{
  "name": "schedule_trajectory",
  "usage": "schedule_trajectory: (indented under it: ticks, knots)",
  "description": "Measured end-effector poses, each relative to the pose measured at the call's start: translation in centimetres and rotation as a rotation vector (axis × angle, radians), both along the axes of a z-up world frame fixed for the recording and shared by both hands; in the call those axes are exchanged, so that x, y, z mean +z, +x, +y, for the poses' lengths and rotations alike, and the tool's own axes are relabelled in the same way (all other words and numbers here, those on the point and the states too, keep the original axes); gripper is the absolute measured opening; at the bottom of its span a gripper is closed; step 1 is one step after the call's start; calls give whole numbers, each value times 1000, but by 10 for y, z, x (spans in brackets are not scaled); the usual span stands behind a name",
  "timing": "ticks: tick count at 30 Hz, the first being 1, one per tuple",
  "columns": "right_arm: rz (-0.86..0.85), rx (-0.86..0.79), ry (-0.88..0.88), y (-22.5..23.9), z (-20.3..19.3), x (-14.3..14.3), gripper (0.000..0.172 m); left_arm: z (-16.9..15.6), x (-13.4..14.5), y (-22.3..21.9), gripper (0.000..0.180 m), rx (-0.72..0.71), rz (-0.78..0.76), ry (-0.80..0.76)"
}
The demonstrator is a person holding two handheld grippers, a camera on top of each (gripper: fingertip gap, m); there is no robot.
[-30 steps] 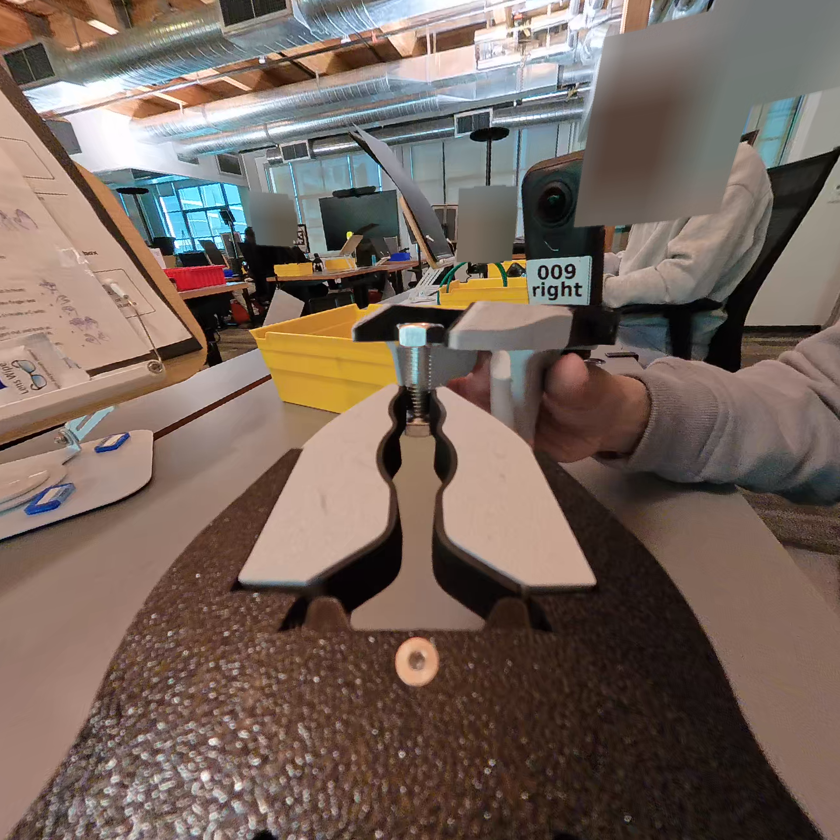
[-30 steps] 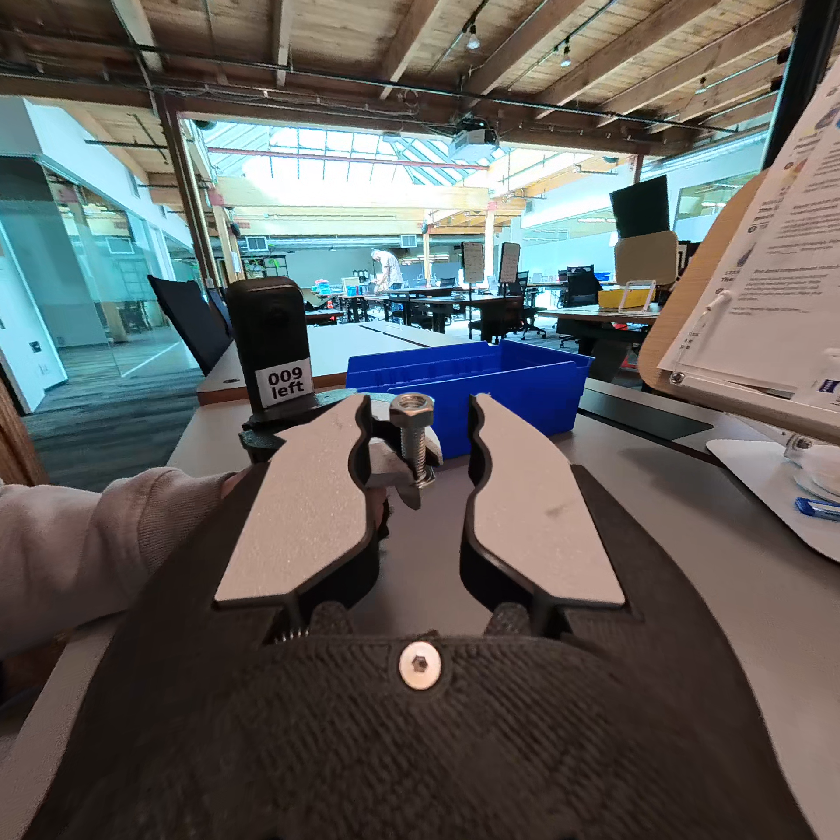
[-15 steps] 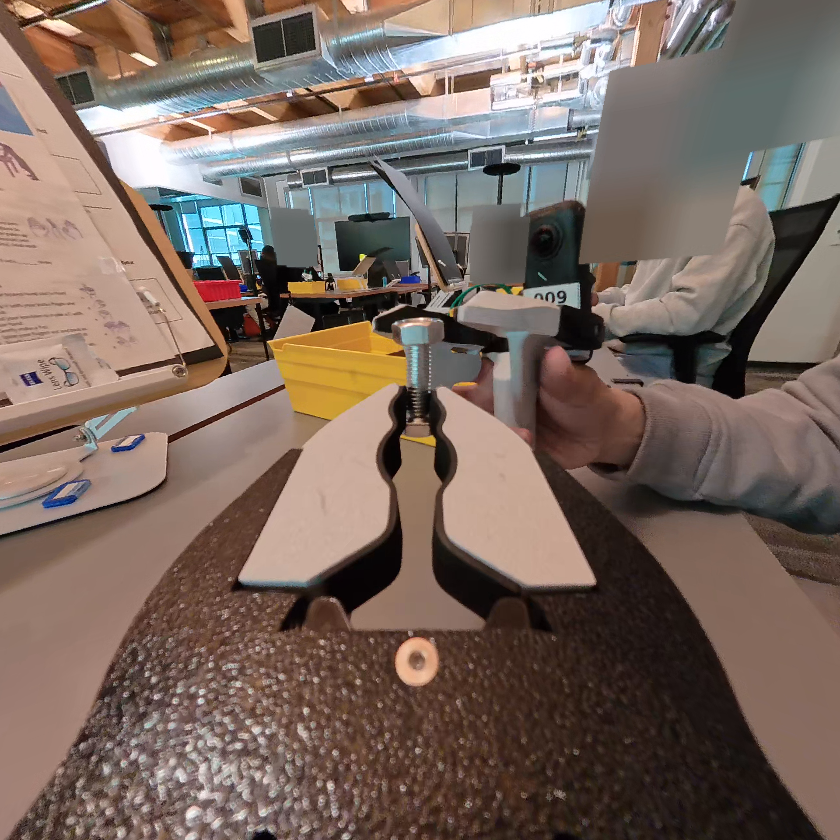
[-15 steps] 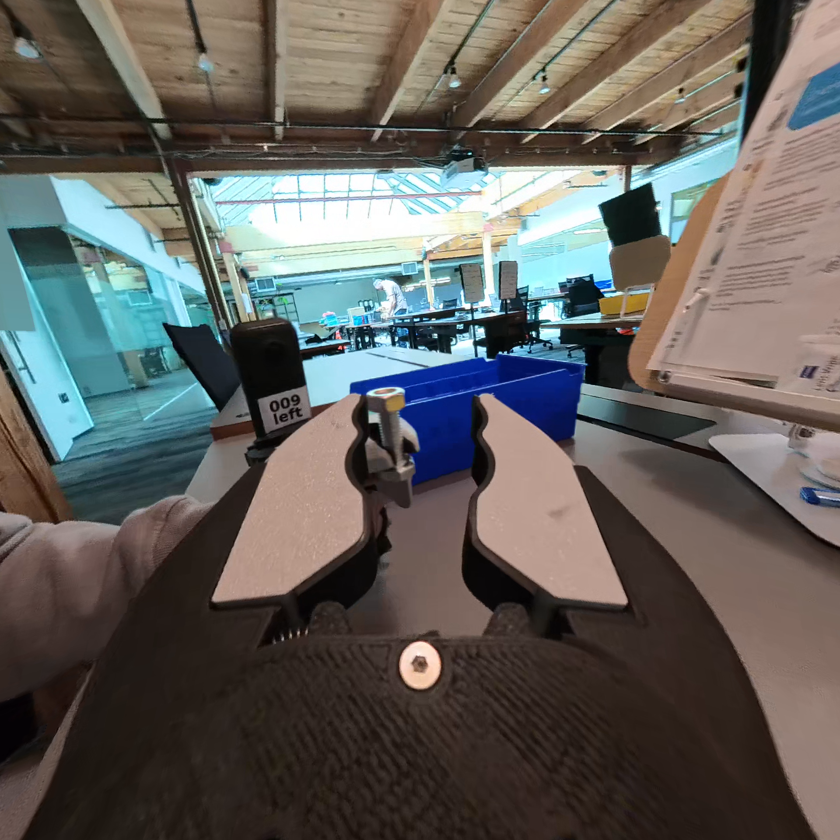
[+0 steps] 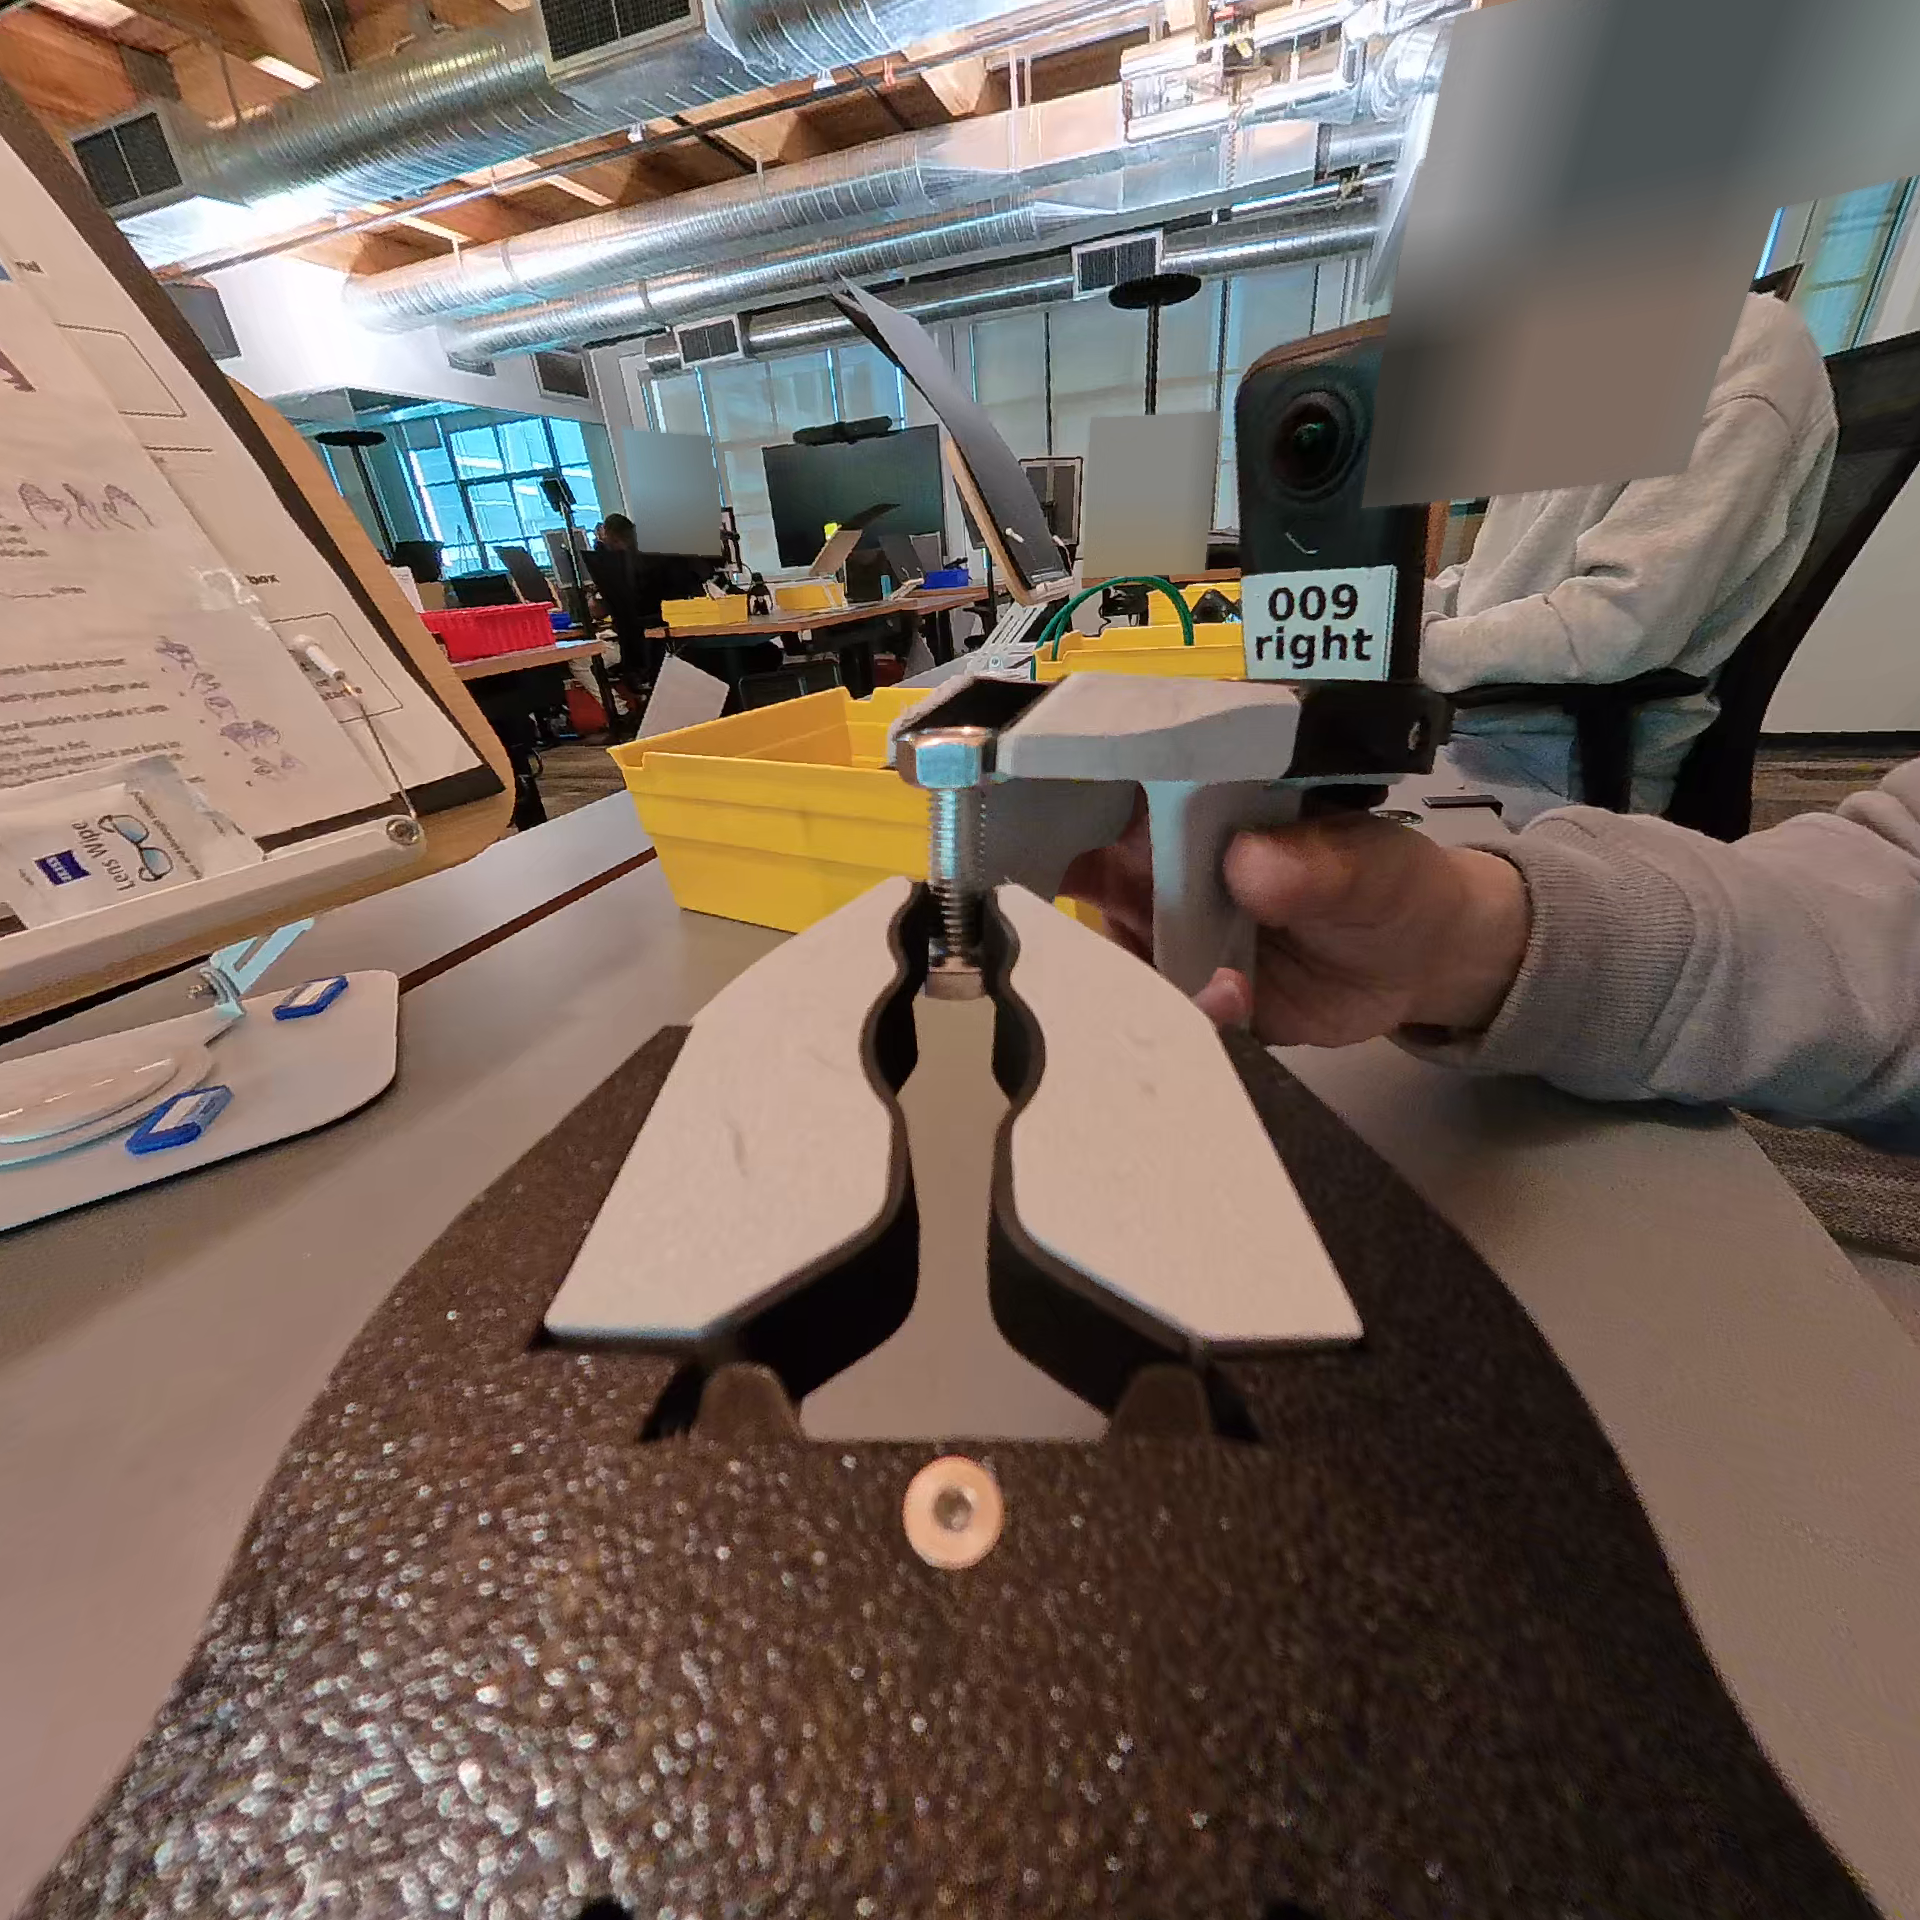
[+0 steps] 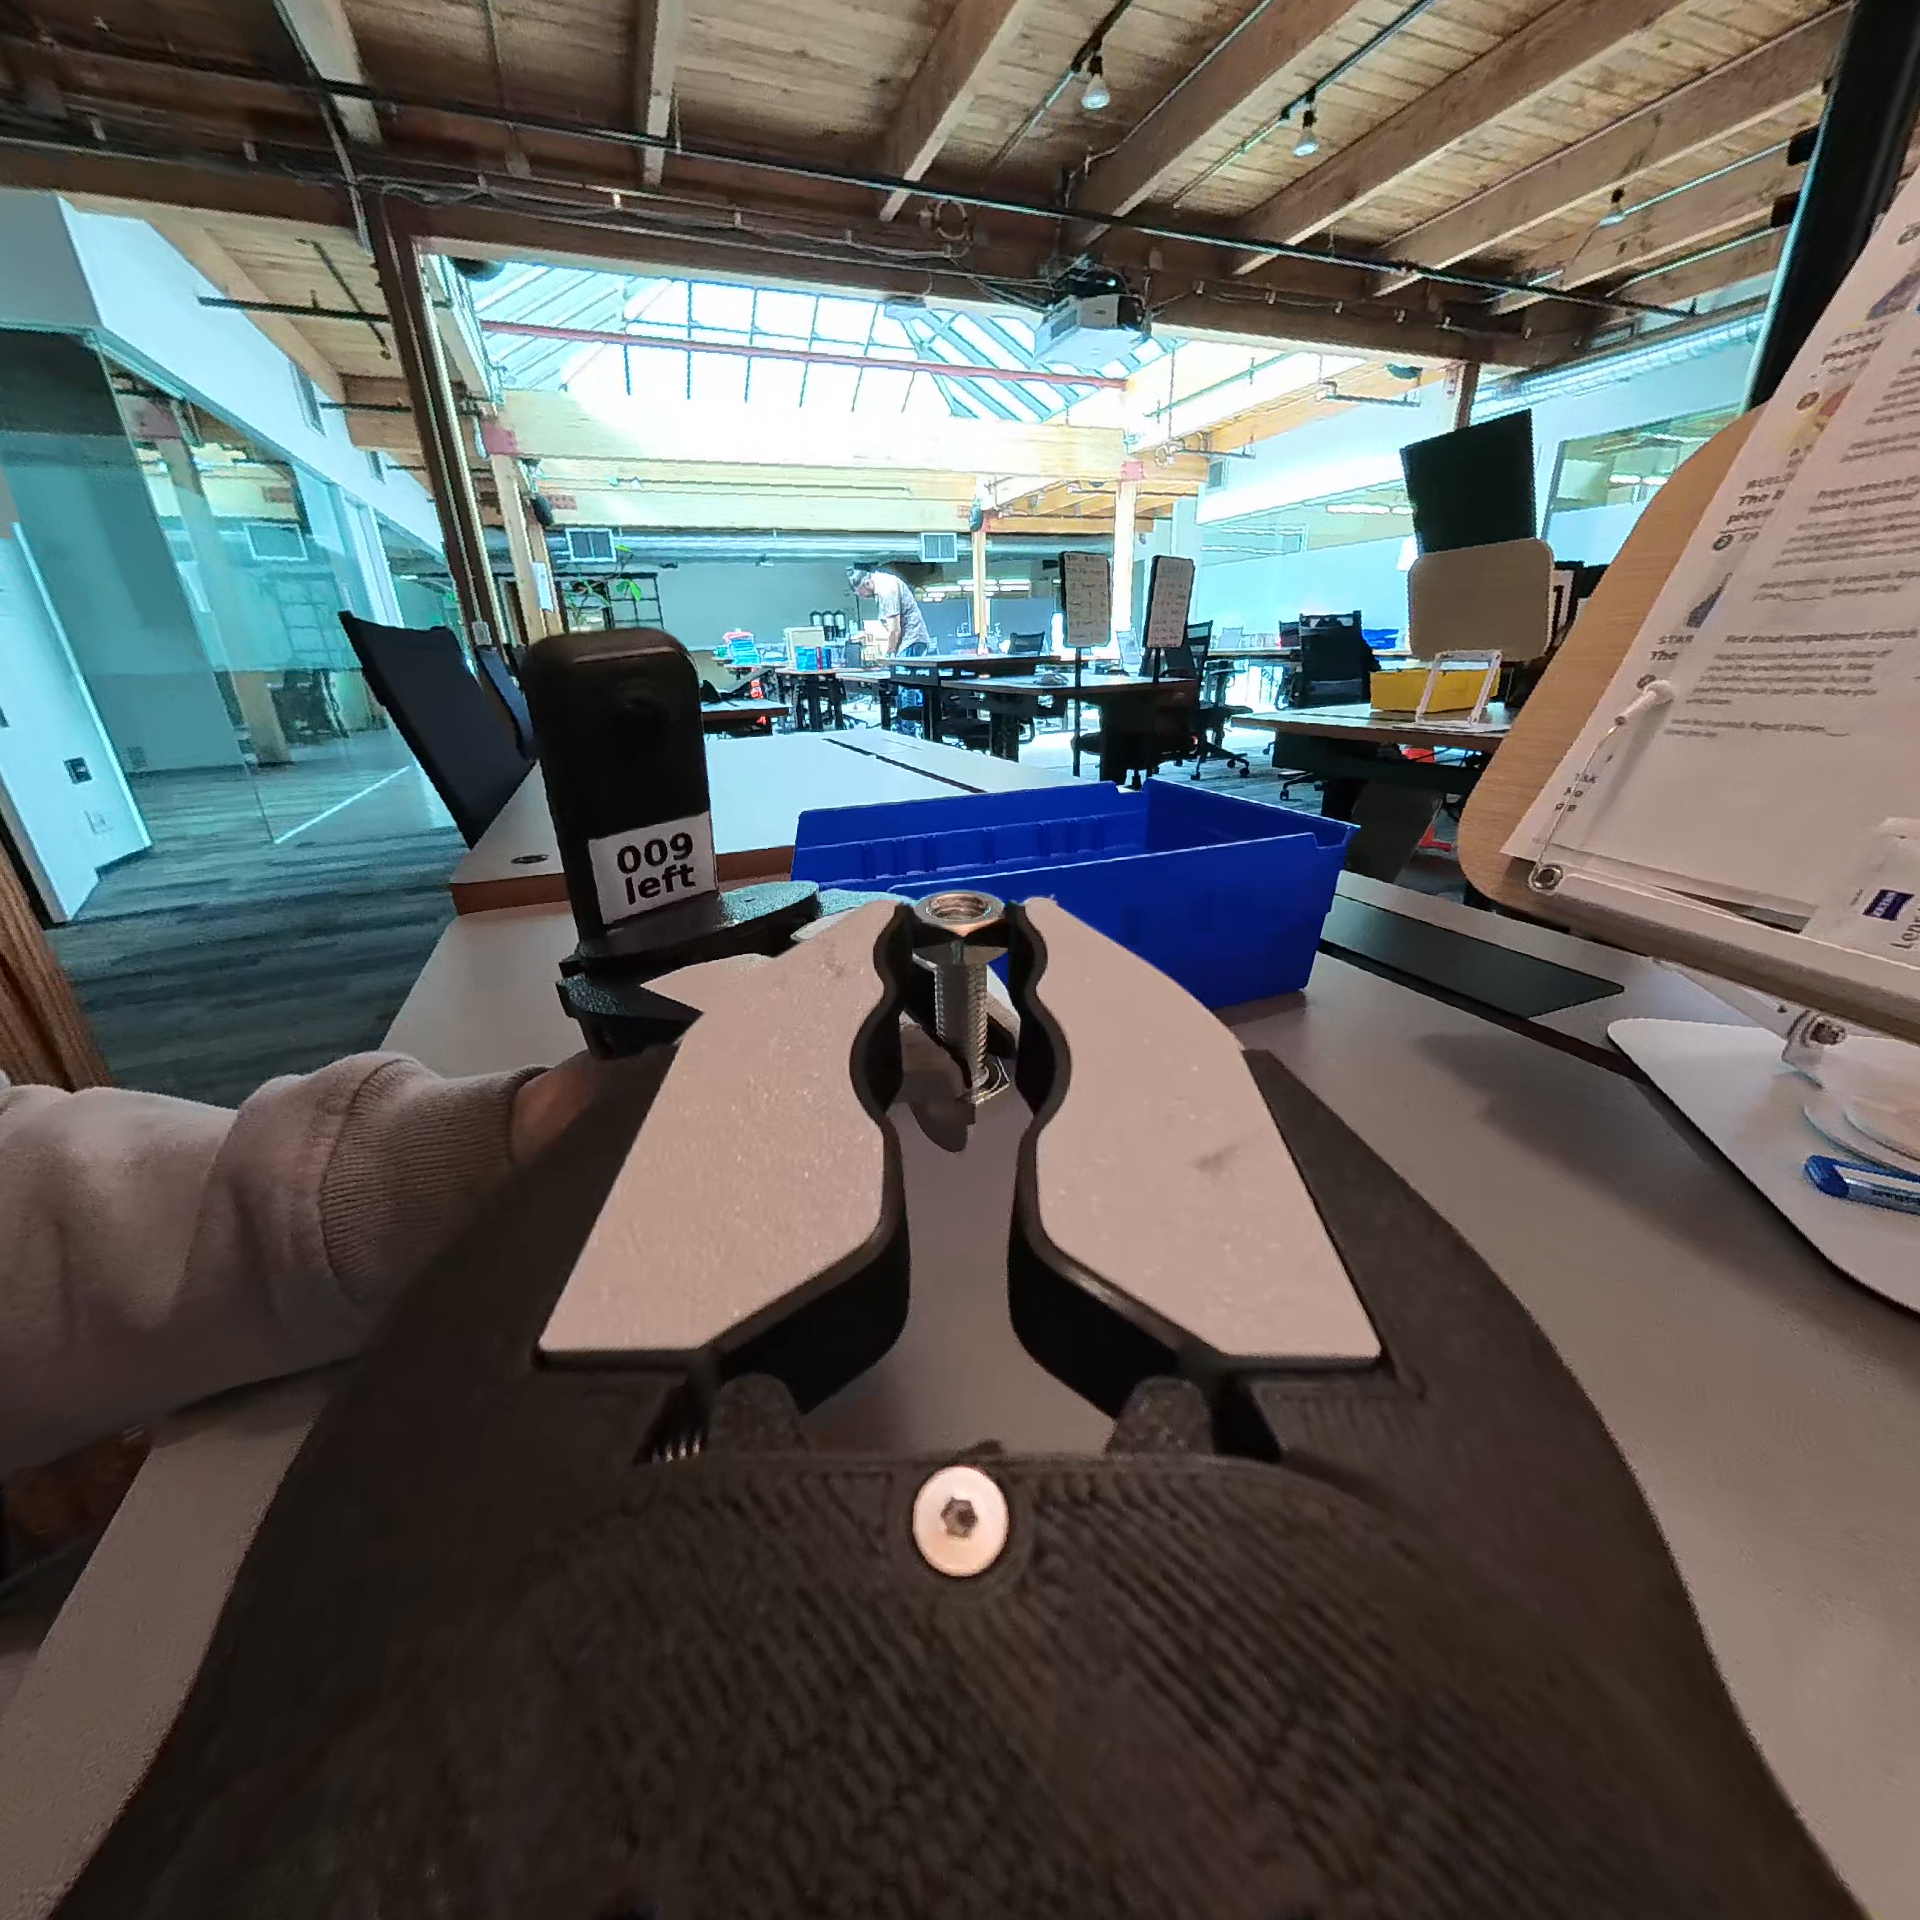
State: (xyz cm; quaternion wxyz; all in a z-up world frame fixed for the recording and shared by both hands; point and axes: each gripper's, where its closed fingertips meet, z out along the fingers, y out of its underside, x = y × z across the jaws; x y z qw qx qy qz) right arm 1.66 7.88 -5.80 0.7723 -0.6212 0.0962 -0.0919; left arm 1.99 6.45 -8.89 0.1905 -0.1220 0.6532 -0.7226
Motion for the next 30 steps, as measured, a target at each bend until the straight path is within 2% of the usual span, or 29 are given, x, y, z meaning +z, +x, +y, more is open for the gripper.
schedule_trajectory:
  ticks: [3,8,11,13,16,18,21,25,30]
  knots:
    - [-11,62,9,-5,-1,4,17,-2,3,-5,8,-41,-2,-22]
    - [89,230,155,-13,-12,22,17,-7,12,-20,8,-165,-11,-85]
    - [-24,65,124,4,-36,41,17,-6,2,-12,8,-108,0,-10]
    - [-53,-174,-57,39,-67,42,17,-3,-5,-7,8,-69,5,40]
    - [-21,-491,-487,79,-145,18,17,-1,-6,-4,8,-51,6,51]
    - [55,-684,-675,96,-208,-1,17,0,-6,-3,8,-53,17,46]
    - [315,-737,-812,106,-263,-51,17,-2,-6,-3,8,-61,31,45]
    - [552,-583,-813,103,-262,-96,17,-4,-10,-4,8,-67,36,59]
    - [566,-534,-869,102,-254,-112,17,-1,-11,-1,8,-55,47,58]
